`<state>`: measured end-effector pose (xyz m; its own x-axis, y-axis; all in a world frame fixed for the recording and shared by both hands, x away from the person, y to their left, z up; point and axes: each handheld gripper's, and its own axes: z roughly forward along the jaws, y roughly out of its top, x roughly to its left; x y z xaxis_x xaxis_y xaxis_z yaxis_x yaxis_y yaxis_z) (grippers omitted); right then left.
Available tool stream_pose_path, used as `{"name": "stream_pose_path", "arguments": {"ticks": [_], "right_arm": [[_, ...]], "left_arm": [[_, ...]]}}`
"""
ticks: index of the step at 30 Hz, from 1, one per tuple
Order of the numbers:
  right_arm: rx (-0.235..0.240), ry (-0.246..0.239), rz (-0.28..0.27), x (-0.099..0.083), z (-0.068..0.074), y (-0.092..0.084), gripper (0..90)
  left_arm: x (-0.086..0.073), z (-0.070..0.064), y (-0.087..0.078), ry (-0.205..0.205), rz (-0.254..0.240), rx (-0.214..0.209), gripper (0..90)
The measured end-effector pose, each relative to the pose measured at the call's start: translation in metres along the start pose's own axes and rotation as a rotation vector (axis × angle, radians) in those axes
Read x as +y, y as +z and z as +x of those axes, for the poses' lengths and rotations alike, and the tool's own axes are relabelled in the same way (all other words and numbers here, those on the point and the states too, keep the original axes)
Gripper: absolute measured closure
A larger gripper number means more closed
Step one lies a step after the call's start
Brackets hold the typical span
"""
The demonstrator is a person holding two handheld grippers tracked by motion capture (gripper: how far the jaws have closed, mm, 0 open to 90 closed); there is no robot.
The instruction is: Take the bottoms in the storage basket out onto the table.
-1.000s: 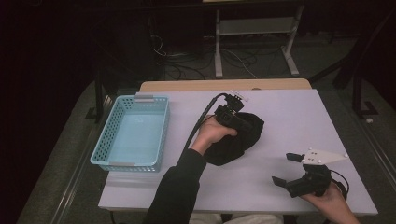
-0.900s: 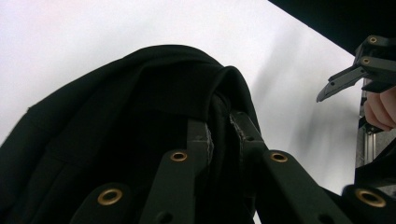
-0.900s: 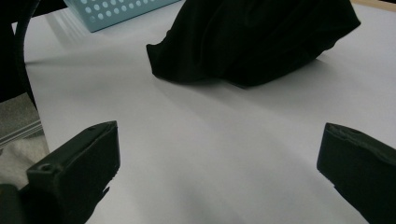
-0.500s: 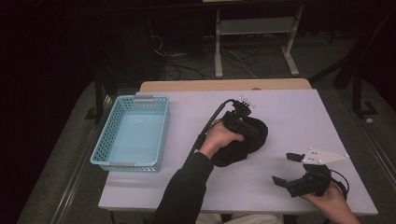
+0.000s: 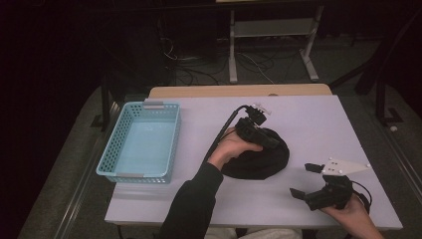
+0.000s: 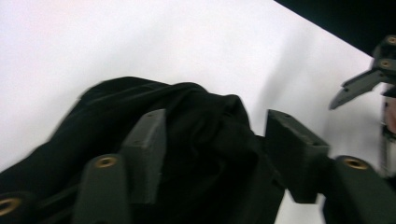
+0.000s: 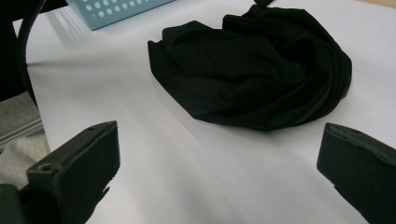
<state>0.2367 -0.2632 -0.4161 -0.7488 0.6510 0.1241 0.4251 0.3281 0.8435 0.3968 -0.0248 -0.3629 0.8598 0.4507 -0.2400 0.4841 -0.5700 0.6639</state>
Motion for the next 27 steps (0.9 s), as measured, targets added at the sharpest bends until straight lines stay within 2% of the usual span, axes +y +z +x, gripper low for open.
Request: {"name": "stream_pose_path", "arguments": {"ticks": [5,10,15,18,27], "right_arm": [[-0.002,0.001,0.001,0.000,0.000,0.000,0.0],[-0.001,0.003,0.005,0.000,0.000,0.000,0.0],[-0.001,0.006,0.004,-0.001,0.000,0.000,0.0],[0.000,0.006,0.006,-0.001,0.000,0.000,0.0],[-0.001,0.004,0.007,-0.001,0.000,0.000,0.0]], "left_arm": [[-0.003,0.004,-0.009,-0.011,-0.007,-0.027,23.4],[-0.006,0.008,-0.020,-0.039,-0.039,-0.047,13.8],[-0.009,0.010,-0.030,-0.027,-0.036,-0.047,1.1],[-0.011,0.010,-0.034,-0.031,-0.047,-0.049,0.0],[-0.018,0.005,-0.043,-0.007,-0.062,-0.042,0.0]]}}
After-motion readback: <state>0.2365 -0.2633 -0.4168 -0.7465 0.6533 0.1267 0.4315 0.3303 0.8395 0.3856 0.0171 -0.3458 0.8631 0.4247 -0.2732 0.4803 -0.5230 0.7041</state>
